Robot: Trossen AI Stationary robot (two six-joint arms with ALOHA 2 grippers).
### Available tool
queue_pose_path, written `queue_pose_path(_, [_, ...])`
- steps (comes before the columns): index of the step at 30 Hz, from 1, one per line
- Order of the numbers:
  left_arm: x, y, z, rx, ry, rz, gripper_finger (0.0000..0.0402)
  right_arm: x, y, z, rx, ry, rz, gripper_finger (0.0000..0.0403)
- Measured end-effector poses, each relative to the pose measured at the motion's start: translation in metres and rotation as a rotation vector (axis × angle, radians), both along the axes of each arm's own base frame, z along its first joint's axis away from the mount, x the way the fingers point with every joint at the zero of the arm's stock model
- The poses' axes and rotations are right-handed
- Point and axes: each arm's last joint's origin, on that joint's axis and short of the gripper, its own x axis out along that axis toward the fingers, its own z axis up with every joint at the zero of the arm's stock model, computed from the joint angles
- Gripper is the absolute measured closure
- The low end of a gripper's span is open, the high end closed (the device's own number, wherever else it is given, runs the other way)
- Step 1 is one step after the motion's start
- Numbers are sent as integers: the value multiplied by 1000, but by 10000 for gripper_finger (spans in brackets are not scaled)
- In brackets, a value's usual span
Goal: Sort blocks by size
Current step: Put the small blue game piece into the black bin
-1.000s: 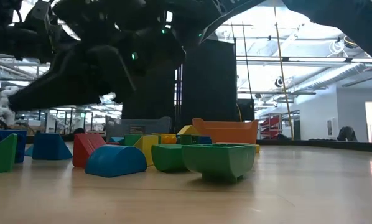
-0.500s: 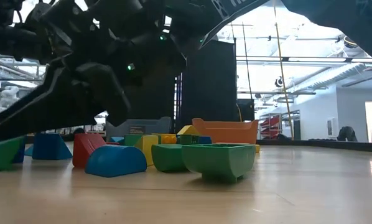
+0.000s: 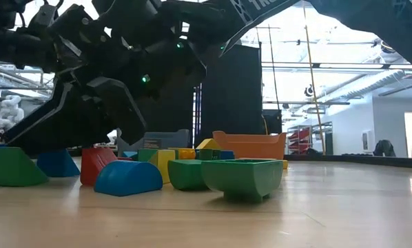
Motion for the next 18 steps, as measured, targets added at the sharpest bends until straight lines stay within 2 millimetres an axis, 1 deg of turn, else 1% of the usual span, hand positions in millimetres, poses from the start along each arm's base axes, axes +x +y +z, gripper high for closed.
queue_pose_path(2, [0, 0, -1, -18, -1, -1, 307, 0, 1, -5, 0, 9, 2, 210])
queue_pose_path(6, [0, 0, -2, -23, 9, -2, 307, 6, 5, -13, -1, 26, 4, 250])
queue_pose_path(10, [0, 0, -2, -23, 8, -2, 307, 9, 10, -9, -26, 27, -1, 294])
queue_pose_path(13, [0, 0, -2, -23, 8, -2, 307, 9, 7, -6, -75, 58, -47, 324])
queue_pose_path(16, [0, 0, -1, -23, 8, -2, 307, 9, 3, 4, -120, 132, -87, 326])
queue_pose_path(18, [0, 0, -1, -23, 7, -2, 307, 10, 1, 10, -153, 146, -125, 326])
